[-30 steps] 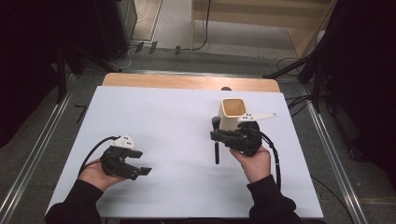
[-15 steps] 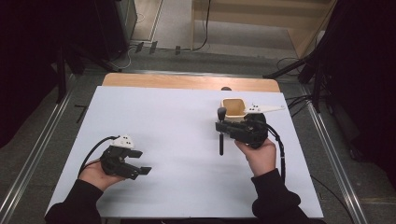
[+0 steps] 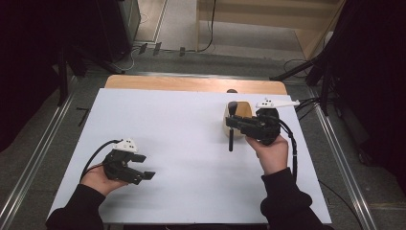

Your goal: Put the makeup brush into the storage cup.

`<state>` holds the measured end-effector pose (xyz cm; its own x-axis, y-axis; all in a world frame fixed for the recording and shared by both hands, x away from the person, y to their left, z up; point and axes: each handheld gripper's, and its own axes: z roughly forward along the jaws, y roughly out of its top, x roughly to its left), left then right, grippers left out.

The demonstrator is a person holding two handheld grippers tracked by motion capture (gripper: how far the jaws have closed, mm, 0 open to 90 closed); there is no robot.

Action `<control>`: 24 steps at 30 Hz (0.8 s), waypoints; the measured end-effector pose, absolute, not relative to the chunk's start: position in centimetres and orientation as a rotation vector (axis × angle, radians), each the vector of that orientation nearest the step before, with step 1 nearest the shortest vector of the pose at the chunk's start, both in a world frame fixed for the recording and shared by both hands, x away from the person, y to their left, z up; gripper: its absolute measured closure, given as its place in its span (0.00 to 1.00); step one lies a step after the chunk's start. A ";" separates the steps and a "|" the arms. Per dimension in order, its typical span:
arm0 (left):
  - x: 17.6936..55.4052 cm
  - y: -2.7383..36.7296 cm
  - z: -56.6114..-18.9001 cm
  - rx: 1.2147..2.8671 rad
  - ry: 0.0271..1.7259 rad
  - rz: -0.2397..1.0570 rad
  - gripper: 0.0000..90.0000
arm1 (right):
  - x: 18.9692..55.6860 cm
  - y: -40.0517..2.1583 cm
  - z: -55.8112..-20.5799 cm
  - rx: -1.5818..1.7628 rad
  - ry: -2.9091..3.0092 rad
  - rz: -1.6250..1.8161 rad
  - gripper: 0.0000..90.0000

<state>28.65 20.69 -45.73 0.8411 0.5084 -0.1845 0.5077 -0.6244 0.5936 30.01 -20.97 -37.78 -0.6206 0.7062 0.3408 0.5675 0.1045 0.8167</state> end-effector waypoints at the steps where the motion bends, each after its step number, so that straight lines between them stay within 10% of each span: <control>1: 28.7 20.7 -45.7 2.358 0.738 0.001 0.30 | 30.0 -21.0 -37.8 1.296 2.230 1.544 0.87; 24: 28.6 20.6 -45.8 2.366 0.731 -0.010 0.29 | 31.3 -22.0 -35.5 1.300 2.173 1.552 0.87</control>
